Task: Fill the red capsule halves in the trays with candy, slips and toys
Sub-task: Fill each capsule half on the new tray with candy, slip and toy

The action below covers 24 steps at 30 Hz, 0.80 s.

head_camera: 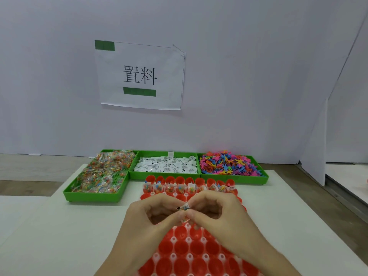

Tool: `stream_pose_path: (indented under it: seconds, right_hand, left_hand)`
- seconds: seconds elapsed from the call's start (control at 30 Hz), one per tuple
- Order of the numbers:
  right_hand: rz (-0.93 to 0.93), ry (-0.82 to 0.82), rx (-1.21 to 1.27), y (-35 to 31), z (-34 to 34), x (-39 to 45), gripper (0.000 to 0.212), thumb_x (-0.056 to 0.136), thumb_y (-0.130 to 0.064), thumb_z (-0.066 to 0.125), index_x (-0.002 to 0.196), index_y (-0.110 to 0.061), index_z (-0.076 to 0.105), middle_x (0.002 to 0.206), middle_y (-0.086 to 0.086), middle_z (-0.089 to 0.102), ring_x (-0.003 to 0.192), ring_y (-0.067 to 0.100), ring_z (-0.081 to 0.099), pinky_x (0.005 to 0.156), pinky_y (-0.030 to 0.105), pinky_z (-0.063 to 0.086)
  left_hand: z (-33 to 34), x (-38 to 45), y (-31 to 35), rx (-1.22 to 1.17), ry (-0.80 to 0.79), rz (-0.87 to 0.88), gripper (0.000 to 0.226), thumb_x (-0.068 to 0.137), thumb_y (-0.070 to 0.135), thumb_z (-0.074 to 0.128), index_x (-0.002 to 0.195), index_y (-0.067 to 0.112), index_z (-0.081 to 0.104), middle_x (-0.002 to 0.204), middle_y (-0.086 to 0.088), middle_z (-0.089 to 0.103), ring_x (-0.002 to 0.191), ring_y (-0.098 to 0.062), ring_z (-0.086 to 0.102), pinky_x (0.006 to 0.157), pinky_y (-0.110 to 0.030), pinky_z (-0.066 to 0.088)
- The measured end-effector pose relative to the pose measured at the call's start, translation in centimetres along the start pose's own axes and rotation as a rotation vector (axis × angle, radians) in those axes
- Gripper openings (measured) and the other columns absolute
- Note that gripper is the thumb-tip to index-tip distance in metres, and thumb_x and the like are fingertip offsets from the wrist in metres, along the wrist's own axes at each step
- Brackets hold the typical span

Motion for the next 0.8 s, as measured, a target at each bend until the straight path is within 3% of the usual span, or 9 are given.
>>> stream_pose_path:
  seconds: [0.1, 0.23, 0.33, 0.43, 0.63, 0.8]
  right_hand:
    - [0.033, -0.078, -0.095, 0.2, -1.4, 2.8, 0.010, 0.097, -0.027, 0.068, 0.097, -0.025, 0.077, 0.087, -0.003, 0.078, 0.079, 0.014, 0.075, 0.072, 0.023, 0.060]
    - [0.096, 0.090, -0.476, 3.5, -6.5, 9.5, 0.011, 0.097, -0.018, 0.067, 0.098, -0.020, 0.078, 0.083, -0.007, 0.077, 0.073, 0.004, 0.071, 0.075, 0.020, 0.057]
    - [0.166, 0.181, -0.710, 7.2, -9.7, 13.6, 0.015, 0.097, -0.009, 0.067, 0.105, -0.011, 0.078, 0.105, 0.007, 0.077, 0.091, 0.015, 0.070, 0.088, 0.027, 0.055]
    - [0.182, 0.117, -0.863, 10.2, -10.6, 15.3, 0.015, 0.093, -0.007, 0.071, 0.106, -0.010, 0.078, 0.115, 0.010, 0.074, 0.104, 0.022, 0.070, 0.096, 0.035, 0.055]
    - [0.095, 0.067, -1.175, 11.1, -9.9, 16.2, 0.017, 0.090, -0.013, 0.075, 0.106, -0.014, 0.078, 0.117, 0.007, 0.072, 0.102, 0.025, 0.070, 0.089, 0.040, 0.057]
    - [-0.013, 0.065, -1.362, 10.6, -8.9, 16.1, 0.019, 0.095, 0.000, 0.059, 0.103, -0.008, 0.073, 0.103, 0.006, 0.063, 0.094, 0.025, 0.065, 0.080, 0.038, 0.058]
  left_hand:
    - [-0.9, 0.3, -0.2, 0.044, 0.041, 0.012, 0.015, 0.079, 0.015, 0.085, 0.087, 0.027, 0.081, 0.085, -0.004, 0.079, 0.081, -0.018, 0.077, 0.076, -0.027, 0.062]
    - [-2.3, 0.9, -0.5, 0.082, 0.091, 0.024, 0.017, 0.080, 0.013, 0.084, 0.082, 0.030, 0.080, 0.084, -0.002, 0.079, 0.079, -0.016, 0.076, 0.074, -0.025, 0.061]
    - [-3.4, 1.2, -1.0, 0.096, 0.142, 0.008, 0.016, 0.078, 0.011, 0.086, 0.080, 0.026, 0.080, 0.084, -0.003, 0.079, 0.077, -0.016, 0.076, 0.075, -0.026, 0.061]
    - [-4.6, 1.7, -1.4, 0.125, 0.192, 0.017, 0.013, 0.077, 0.010, 0.086, 0.084, 0.019, 0.080, 0.085, -0.002, 0.079, 0.078, -0.016, 0.076, 0.076, -0.026, 0.061]
    - [-6.7, 2.1, -1.6, 0.145, 0.285, 0.047, 0.012, 0.077, 0.016, 0.084, 0.085, 0.022, 0.078, 0.083, 0.001, 0.078, 0.076, -0.013, 0.075, 0.072, -0.018, 0.059]
    - [-6.6, 2.2, -2.0, 0.174, 0.268, 0.042, 0.019, 0.079, 0.013, 0.084, 0.082, 0.030, 0.078, 0.085, 0.000, 0.078, 0.076, -0.014, 0.075, 0.074, -0.023, 0.060]
Point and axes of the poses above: each hand's wrist, its own x-axis towards the middle knuckle, its own z-axis out of the palm, y = z × x, the point moved 7 cm from there along x, towards the middle knuckle
